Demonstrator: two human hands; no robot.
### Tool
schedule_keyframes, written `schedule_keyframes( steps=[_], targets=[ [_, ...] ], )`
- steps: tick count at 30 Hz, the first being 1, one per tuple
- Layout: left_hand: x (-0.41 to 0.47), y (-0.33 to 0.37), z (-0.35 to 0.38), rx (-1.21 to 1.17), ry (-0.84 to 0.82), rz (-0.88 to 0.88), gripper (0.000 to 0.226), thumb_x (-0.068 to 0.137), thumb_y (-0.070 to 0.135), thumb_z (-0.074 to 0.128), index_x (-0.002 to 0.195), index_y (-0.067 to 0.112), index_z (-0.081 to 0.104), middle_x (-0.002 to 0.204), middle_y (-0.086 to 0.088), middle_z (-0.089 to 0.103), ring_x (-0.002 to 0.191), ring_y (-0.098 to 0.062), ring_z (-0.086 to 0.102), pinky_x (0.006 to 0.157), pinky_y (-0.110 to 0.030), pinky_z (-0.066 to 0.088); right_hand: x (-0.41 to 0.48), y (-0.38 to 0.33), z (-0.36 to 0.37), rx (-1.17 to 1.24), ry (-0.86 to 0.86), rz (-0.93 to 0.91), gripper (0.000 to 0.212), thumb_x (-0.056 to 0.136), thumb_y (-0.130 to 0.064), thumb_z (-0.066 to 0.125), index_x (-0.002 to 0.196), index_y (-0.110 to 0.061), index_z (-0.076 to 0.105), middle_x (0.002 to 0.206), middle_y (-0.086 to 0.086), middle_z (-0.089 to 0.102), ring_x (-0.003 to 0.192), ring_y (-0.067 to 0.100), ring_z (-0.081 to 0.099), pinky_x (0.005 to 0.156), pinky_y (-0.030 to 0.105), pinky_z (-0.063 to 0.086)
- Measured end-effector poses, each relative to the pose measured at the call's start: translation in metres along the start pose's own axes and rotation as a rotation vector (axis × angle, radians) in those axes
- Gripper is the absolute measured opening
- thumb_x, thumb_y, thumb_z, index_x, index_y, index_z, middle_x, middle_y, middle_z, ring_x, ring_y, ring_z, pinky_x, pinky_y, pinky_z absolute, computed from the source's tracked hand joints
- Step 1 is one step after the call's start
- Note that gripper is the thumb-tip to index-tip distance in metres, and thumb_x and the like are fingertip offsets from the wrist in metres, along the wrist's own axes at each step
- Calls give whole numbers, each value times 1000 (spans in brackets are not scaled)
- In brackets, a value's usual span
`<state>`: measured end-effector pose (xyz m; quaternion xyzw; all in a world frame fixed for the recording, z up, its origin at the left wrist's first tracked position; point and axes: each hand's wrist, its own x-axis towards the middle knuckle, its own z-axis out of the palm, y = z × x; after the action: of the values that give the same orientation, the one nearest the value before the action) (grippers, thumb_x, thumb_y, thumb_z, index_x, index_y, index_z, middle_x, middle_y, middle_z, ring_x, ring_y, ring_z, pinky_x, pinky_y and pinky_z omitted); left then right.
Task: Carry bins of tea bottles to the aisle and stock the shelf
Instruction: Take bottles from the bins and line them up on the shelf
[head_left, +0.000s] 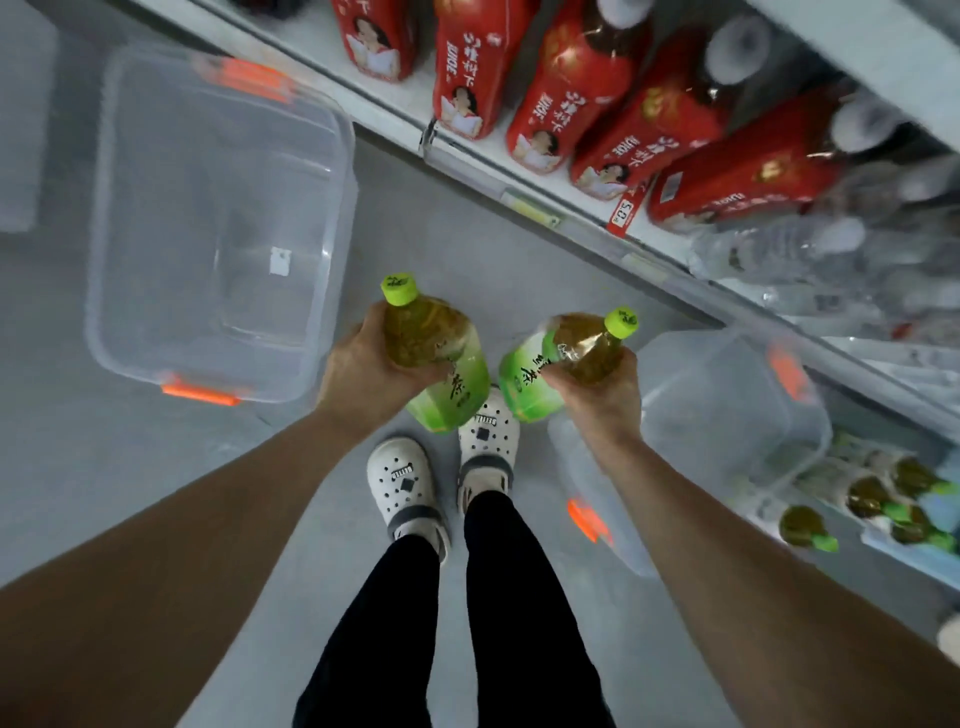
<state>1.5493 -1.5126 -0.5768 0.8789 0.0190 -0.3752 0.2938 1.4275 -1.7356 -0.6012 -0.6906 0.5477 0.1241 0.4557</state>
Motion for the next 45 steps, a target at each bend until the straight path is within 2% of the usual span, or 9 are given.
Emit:
schedule_keyframes(
  steps=[9,15,19,24,29,34,37,41,45],
  targets=[
    [-172,147,-112,31,-102,270,77,70,53,83,132,37,41,114,11,65,108,-19,63,94,-28,48,-196,-58,-171,153,108,-46,57,71,-33,87,111,-30,48,97,-15,64,96,13,62,85,27,46],
    [-266,255,-171,159,-162,592,81,74,41,85,143,26,43,115,14,62,103,-7,56,83,0,34,-293,-98,-265,266,275,-219,70,65,-42,88,120,-36,45,111,-10,65,103,12,63,95,33,50],
    [-315,320,-190,252,-140,799,85,72,49,84,143,26,44,130,1,65,117,-21,61,98,-25,44,-334,-113,-328,385,392,-331,80,59,-51,88,126,-40,44,116,-11,68,108,12,66,100,44,51],
    [-374,390,-198,239,-158,994,84,73,61,75,143,28,43,124,9,64,113,-13,61,101,-25,43,-378,-137,-420,390,533,-484,77,62,-53,83,129,-43,47,122,-13,66,112,8,63,102,43,49],
    [-439,460,-192,275,-107,1148,93,61,76,66,140,32,40,130,5,63,114,-17,60,102,-33,46,-406,-157,-522,363,565,-625,84,69,-43,84,143,-30,45,125,-13,63,115,6,60,106,38,46],
    [-507,529,-176,211,-26,1270,83,63,75,66,136,42,41,126,15,59,118,-13,57,103,-31,43,-434,-171,-633,234,540,-800,79,79,-42,80,147,-36,40,128,-16,59,112,-1,57,97,20,43],
    [-544,569,-165,65,47,1290,80,65,73,69,135,46,43,130,16,59,117,-13,57,104,-38,45,-454,-181,-697,143,531,-918,69,85,-43,74,143,-48,38,116,-36,52,96,-21,53,80,7,41],
    [-593,620,-157,-82,110,1344,73,78,56,73,142,42,40,131,19,49,121,-6,46,97,-26,34,-481,-202,-776,52,538,-1065,71,87,-44,70,148,-44,32,130,-27,44,114,-3,47,88,16,37],
    [-640,668,-165,-187,173,1415,73,69,70,74,134,50,45,134,21,52,125,-6,47,105,-33,37,-505,-228,-840,34,533,-1184,72,85,-46,71,147,-43,35,123,-28,51,107,-5,56,97,29,47]
  ],
)
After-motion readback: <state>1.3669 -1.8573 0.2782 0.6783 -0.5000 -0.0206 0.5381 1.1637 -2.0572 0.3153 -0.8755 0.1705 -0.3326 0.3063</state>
